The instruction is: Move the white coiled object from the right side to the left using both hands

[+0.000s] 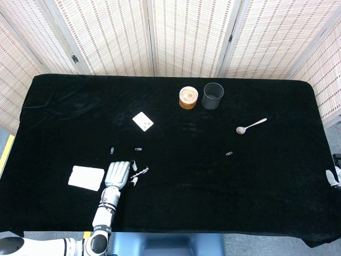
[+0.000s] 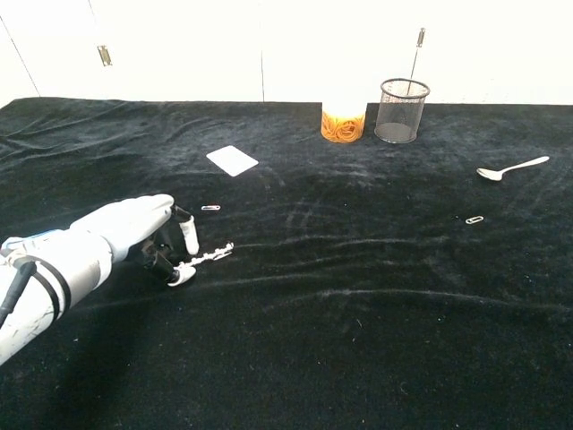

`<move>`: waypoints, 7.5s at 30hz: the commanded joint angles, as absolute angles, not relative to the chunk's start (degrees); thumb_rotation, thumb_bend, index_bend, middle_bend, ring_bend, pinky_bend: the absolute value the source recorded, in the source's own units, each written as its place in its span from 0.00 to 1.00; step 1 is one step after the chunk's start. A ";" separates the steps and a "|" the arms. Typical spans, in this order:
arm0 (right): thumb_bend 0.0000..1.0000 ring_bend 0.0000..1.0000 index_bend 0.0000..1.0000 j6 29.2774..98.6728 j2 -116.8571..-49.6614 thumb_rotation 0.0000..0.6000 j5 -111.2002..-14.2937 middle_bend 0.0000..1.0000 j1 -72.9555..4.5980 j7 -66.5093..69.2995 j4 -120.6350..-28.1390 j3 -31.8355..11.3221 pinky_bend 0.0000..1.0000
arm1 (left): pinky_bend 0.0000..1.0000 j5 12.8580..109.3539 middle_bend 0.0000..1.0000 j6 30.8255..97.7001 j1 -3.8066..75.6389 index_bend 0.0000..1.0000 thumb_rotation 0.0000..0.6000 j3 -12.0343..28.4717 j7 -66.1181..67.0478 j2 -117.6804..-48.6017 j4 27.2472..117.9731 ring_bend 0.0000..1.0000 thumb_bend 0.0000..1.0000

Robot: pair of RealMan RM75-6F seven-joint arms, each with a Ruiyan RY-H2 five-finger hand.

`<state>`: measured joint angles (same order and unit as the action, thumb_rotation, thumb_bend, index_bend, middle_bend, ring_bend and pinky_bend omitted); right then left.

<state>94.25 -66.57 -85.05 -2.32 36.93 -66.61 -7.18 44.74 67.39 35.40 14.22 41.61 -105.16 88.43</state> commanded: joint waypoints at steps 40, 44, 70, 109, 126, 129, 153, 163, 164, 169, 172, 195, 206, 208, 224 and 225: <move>0.36 0.00 0.02 90.98 -66.50 1.00 -85.37 0.00 -3.11 36.51 -66.84 -7.75 0.04 | 1.00 44.15 1.00 68.38 36.66 0.80 1.00 12.21 37.69 -103.95 87.26 1.00 0.63; 0.36 0.00 0.03 90.81 -66.49 1.00 -85.35 0.00 -3.14 36.44 -66.89 -7.77 0.04 | 1.00 45.04 1.00 69.00 36.35 0.82 1.00 12.19 36.91 -103.68 87.33 1.00 0.64; 0.36 0.00 0.03 89.38 -66.55 1.00 -85.43 0.00 -3.87 35.64 -67.10 -7.74 0.04 | 1.00 47.62 1.00 69.40 34.20 0.84 1.00 12.89 31.39 -100.62 88.33 1.00 0.66; 0.36 0.00 0.04 87.94 -66.74 1.00 -85.24 0.00 -4.59 35.17 -67.07 -7.61 0.04 | 1.00 50.37 1.00 68.15 32.87 0.84 1.00 15.35 22.65 -95.19 91.94 1.00 0.66; 0.36 0.00 0.04 87.55 -67.17 1.00 -84.65 0.00 -4.77 32.43 -68.20 -7.78 0.04 | 1.00 48.79 1.00 61.44 34.24 0.84 1.00 18.58 14.12 -92.88 83.40 1.00 0.66; 0.36 0.00 0.04 87.29 -67.28 1.00 -84.55 0.00 -4.89 31.80 -68.49 -7.78 0.04 | 1.00 48.38 1.00 60.09 34.35 0.84 1.00 18.82 12.49 -92.74 81.60 1.00 0.66; 0.36 0.00 0.05 85.97 -67.62 1.00 -84.19 0.00 -5.49 30.15 -68.87 -7.79 0.04 | 1.00 47.18 1.00 54.67 35.55 0.84 1.00 18.51 7.62 -93.53 73.57 1.00 0.66; 0.36 0.00 0.06 85.21 -67.70 1.00 -84.09 0.00 -5.86 29.72 -68.92 -7.74 0.05 | 1.00 47.29 1.00 54.12 35.23 0.84 1.00 18.56 5.95 -93.12 72.39 1.00 0.66; 0.36 0.00 0.06 85.15 -67.72 1.00 -84.08 0.00 -5.91 29.66 -68.94 -7.75 0.05 | 1.00 47.30 1.00 54.07 35.20 0.84 1.00 18.57 5.80 -93.06 72.24 1.00 0.66; 0.36 0.00 0.06 84.59 -67.76 1.00 -83.97 0.00 -6.17 29.47 -68.94 -7.72 0.05 | 1.00 47.39 1.00 54.07 34.86 0.84 1.00 18.64 4.94 -92.68 72.14 1.00 0.66; 0.36 0.00 0.06 84.49 -67.79 1.00 -83.99 0.00 -6.24 29.43 -68.92 -7.70 0.05 | 1.00 47.85 1.00 54.68 34.49 0.84 1.00 18.64 4.58 -92.19 72.76 1.00 0.66; 0.36 0.00 0.06 84.94 -67.72 1.00 -85.14 0.00 -6.53 29.25 -69.09 -7.18 0.05 | 1.00 53.07 1.00 64.67 28.99 0.84 1.00 17.01 4.32 -86.76 84.19 1.00 0.66; 0.36 0.00 0.06 85.54 -68.00 1.00 -86.32 0.00 -6.78 27.68 -69.81 -6.62 0.05 | 1.00 56.11 1.00 69.44 21.50 0.84 1.00 14.36 -3.00 -82.91 85.08 1.00 0.66; 0.36 0.00 0.06 85.52 -68.07 1.00 -86.67 0.00 -6.91 27.25 -70.03 -6.43 0.05 | 1.00 56.14 1.00 68.88 21.04 0.84 1.00 14.31 -4.34 -82.91 84.30 1.00 0.66; 0.36 0.00 0.06 85.24 -68.07 1.00 -86.89 0.00 -7.40 26.15 -70.62 -6.13 0.05 | 1.00 59.16 0.99 66.50 20.17 0.11 1.00 13.40 -5.81 -81.72 82.91 1.00 0.21; 0.36 0.00 0.06 85.24 -68.06 1.00 -86.87 0.00 -7.41 26.17 -70.64 -6.12 0.05 | 1.00 59.25 0.99 66.51 20.15 0.07 1.00 13.41 -5.74 -81.68 83.04 1.00 0.19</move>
